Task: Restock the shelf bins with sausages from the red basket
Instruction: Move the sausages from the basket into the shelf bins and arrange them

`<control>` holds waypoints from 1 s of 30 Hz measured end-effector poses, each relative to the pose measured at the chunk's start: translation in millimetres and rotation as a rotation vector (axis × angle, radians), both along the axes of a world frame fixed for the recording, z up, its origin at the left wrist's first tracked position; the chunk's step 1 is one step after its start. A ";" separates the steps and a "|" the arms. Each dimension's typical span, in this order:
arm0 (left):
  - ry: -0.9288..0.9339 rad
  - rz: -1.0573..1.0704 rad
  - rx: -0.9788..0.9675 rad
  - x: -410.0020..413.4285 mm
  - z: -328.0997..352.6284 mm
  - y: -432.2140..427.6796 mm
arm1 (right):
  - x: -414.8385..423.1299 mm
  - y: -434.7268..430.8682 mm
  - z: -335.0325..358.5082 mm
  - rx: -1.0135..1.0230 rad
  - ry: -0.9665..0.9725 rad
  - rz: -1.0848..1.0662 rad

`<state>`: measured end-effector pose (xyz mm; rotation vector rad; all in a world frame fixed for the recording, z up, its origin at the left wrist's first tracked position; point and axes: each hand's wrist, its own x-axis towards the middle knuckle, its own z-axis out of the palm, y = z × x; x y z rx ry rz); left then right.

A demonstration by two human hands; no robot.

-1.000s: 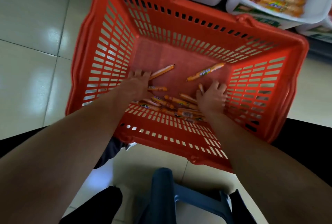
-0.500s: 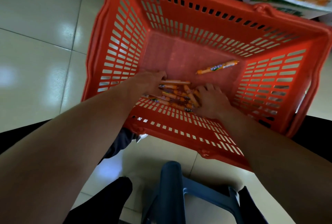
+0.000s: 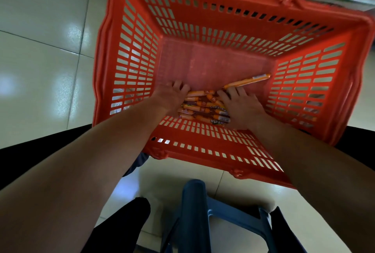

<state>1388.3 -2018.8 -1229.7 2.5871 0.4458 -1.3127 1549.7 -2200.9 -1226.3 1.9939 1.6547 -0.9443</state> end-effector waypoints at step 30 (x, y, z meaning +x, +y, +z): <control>-0.274 0.329 0.207 14.3 -5.5 16.5 | 45.2 22.8 -6.9 0.165 -0.166 -0.390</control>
